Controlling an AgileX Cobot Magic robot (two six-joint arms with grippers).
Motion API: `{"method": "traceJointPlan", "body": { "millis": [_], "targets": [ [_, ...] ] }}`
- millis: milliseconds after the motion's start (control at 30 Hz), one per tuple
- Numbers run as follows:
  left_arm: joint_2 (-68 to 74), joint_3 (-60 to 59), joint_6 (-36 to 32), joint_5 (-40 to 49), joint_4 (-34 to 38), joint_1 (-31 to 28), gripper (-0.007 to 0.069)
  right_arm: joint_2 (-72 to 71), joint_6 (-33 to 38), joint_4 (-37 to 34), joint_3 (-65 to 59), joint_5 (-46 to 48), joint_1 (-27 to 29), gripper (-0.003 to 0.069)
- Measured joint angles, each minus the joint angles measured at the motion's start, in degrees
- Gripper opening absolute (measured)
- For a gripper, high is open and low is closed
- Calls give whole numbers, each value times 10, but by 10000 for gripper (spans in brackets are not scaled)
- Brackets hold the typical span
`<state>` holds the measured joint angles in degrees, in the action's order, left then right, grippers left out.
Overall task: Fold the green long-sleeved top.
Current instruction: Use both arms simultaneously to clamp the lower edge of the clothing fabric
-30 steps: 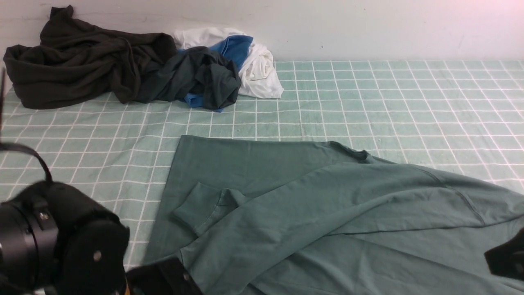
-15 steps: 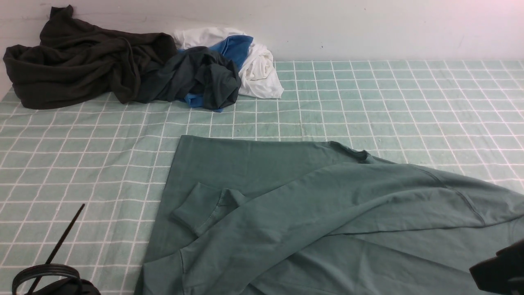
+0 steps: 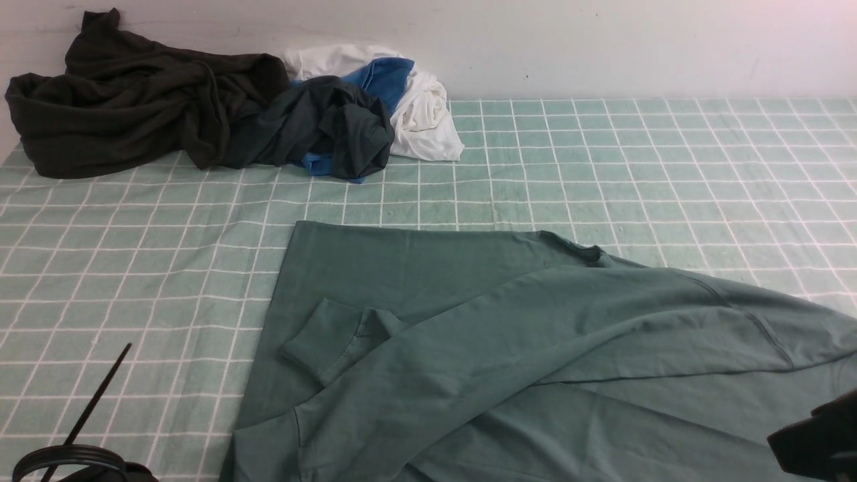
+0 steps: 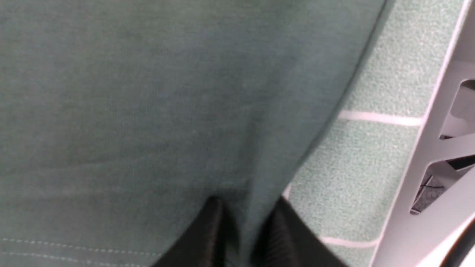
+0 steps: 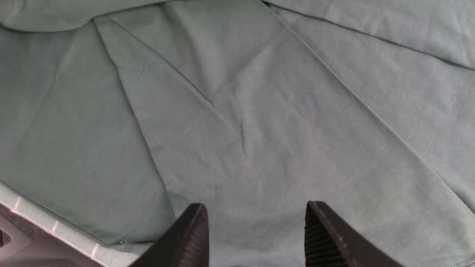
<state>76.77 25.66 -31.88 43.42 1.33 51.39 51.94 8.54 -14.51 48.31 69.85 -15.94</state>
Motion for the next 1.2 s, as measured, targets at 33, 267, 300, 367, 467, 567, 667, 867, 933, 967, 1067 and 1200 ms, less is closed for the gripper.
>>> {"method": "traceJointPlan", "body": {
  "millis": [33,267,300,367,467,567,667,867,933,967,1067,1200],
  "targets": [
    [0,0,3,0,0,0,48,0,0,0,0,0,0,335],
    [2,12,87,4,-1,-1,6,0,5,0,0,1,0,335],
    [2,14,91,6,-1,-2,6,0,6,0,0,1,0,335],
    [2,35,108,45,-1,-5,6,1,30,0,0,10,0,335],
    [2,58,112,95,-5,-6,6,6,73,-2,-5,12,-6,335],
    [2,72,113,139,-21,-6,6,22,145,-5,-30,12,-31,335],
    [2,65,113,168,-41,-6,6,48,219,9,-65,11,-64,335],
    [3,55,113,169,-45,-6,6,110,271,76,-141,-13,-123,337],
    [3,54,114,165,-45,-6,6,127,272,91,-157,-29,-134,337],
    [3,54,114,162,-45,-6,6,146,275,106,-174,-53,-149,337],
    [3,54,116,159,-45,-6,6,165,282,121,-195,-87,-170,337],
    [3,54,117,157,-44,-6,6,186,305,129,-233,-134,-189,337]
  ]
}}
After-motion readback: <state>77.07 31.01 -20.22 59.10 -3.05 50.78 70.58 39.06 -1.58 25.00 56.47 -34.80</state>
